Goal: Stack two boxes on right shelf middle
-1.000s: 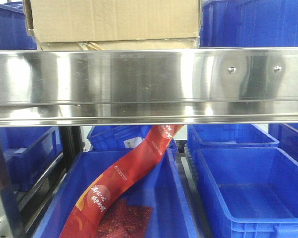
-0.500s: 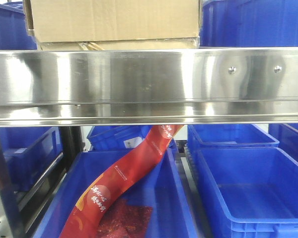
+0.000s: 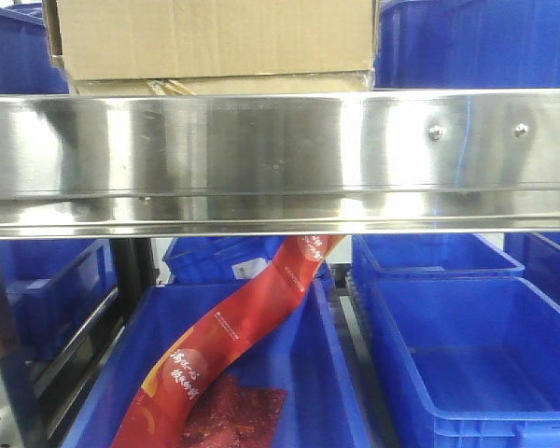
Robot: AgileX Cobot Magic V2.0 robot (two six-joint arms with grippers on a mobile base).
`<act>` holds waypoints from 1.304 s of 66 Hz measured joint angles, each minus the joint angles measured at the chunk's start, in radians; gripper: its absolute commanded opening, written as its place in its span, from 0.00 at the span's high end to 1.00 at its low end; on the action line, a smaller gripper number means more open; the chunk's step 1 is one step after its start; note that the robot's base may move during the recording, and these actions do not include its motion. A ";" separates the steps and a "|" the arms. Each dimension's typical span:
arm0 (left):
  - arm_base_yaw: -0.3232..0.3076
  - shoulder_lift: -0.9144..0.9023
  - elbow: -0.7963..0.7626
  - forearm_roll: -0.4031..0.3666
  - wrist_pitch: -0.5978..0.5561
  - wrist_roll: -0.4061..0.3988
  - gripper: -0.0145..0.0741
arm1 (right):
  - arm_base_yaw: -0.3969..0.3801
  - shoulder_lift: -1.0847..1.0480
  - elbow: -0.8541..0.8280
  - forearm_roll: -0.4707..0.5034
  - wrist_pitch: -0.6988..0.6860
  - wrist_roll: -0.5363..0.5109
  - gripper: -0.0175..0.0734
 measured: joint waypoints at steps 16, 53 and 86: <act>0.000 0.000 0.000 0.000 0.000 0.000 0.96 | -0.048 -0.217 0.184 0.002 0.021 0.037 0.99; 0.000 0.000 0.000 0.000 -0.013 0.000 0.96 | -0.059 -0.232 0.187 0.002 0.067 0.039 0.99; 0.000 -0.006 0.025 0.000 -0.060 0.000 0.96 | -0.059 -0.232 0.187 0.002 0.067 0.037 0.99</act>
